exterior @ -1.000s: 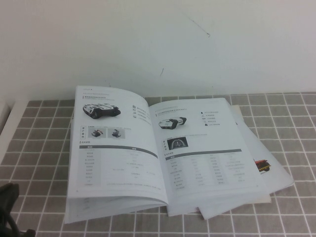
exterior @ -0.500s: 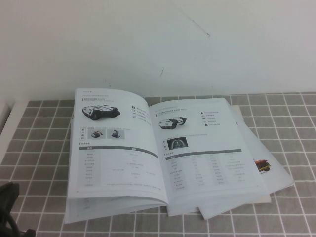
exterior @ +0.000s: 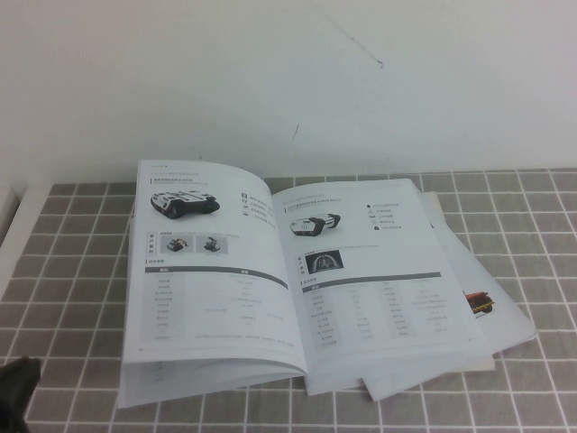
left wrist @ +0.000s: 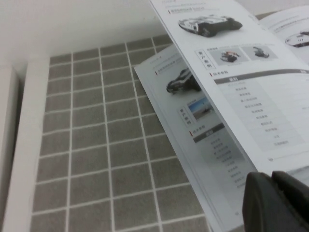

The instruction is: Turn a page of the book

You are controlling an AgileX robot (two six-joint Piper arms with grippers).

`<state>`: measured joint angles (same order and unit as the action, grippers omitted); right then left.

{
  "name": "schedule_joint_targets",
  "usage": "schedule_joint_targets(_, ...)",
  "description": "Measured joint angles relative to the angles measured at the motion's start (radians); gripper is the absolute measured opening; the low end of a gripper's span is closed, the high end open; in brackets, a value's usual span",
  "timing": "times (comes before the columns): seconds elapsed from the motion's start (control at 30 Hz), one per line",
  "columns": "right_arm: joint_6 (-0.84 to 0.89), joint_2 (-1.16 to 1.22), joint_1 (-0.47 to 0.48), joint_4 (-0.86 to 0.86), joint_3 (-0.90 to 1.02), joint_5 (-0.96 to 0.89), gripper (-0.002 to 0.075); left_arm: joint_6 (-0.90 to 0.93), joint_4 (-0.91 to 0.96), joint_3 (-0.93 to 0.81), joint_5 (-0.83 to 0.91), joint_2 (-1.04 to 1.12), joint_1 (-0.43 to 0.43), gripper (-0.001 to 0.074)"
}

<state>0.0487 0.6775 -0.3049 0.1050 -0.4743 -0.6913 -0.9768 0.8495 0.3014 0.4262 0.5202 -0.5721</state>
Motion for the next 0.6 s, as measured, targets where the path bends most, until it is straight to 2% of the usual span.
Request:
schedule_joint_targets(0.2, 0.000, -0.002, 0.000, 0.000, 0.002, 0.000, -0.0002, 0.000, -0.308, -0.025, 0.062, -0.167, 0.000, -0.0004)
schedule_joint_targets(0.37, 0.000, -0.002, 0.000, 0.000, 0.002, 0.000, -0.0002, 0.045, -0.390, -0.069, 0.108, -0.350, 0.021, -0.0004)
schedule_joint_targets(0.47, 0.000, -0.002, 0.000, 0.000, 0.002, 0.000, -0.0002, 0.197, -0.434, -0.102, 0.115, -0.464, 0.096, -0.0004)
schedule_joint_targets(0.6, 0.000, -0.002, 0.000, 0.000, 0.002, 0.000, -0.0003, 0.484, -0.580, -0.132, 0.088, -0.531, 0.250, -0.0004)
